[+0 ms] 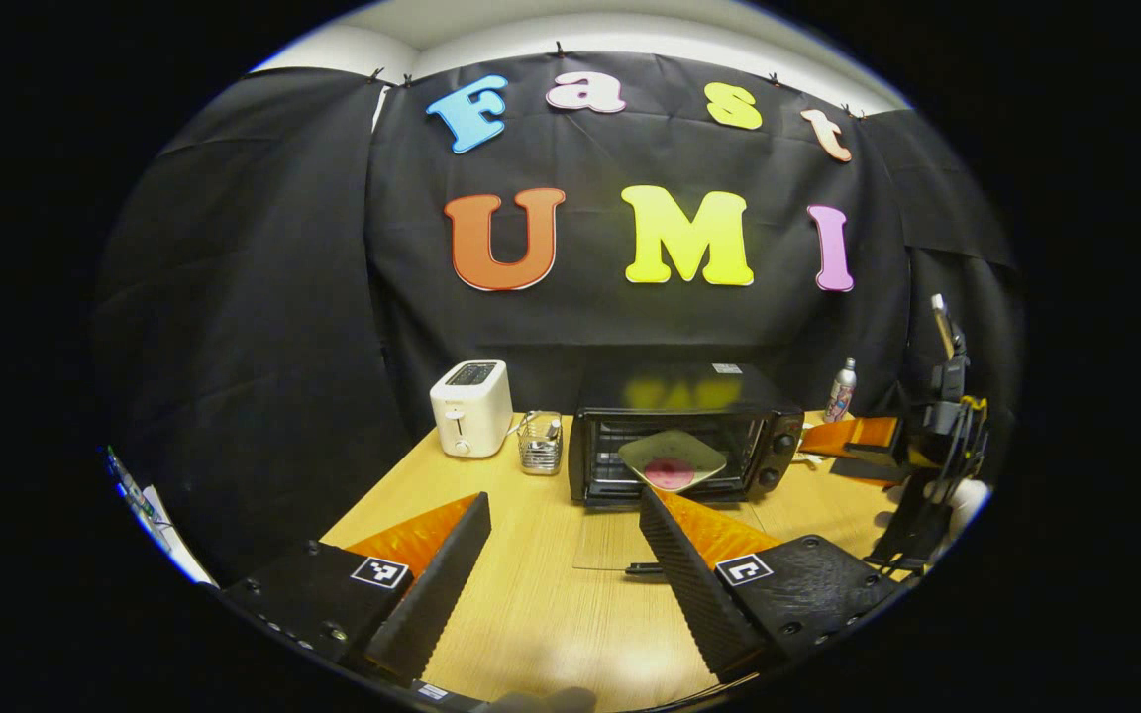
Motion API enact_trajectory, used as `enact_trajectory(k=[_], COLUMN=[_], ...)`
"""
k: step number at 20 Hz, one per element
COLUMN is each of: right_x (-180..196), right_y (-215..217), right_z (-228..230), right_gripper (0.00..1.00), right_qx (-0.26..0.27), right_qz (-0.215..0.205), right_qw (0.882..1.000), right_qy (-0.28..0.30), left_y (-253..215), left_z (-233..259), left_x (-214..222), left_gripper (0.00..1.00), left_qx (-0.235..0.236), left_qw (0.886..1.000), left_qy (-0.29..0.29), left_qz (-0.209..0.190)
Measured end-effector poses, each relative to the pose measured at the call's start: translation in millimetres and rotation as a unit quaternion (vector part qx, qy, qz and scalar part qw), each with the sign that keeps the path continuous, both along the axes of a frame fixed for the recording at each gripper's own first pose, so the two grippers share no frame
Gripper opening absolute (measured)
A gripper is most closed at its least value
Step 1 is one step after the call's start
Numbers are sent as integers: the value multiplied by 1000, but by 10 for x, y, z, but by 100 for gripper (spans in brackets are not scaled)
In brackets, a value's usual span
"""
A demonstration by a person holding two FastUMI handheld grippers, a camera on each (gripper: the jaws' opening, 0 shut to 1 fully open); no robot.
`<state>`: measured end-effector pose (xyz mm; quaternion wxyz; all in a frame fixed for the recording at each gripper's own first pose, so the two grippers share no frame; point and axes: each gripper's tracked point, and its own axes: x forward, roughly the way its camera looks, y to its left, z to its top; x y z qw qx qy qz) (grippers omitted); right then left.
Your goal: Open the electric oven with the left hand, put the food in, and close the electric oven.
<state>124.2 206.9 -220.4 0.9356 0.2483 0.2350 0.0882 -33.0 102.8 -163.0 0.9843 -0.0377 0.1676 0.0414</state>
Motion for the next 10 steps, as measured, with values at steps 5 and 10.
enact_trajectory(k=[5, 10], right_x=[-477, -865], right_y=[-633, -1116], right_z=[124, 199], right_gripper=[94, 95], right_qx=[-114, -203], right_qz=[-28, -51], right_qw=[993, 977], right_qy=[-25, -42], left_y=[-238, -531], left_z=[-374, -868], left_x=[36, 107], left_gripper=[97, 96], left_qx=[-12, -26], left_qw=[999, 997], left_qy=[14, 46], left_qz=[-27, -60])
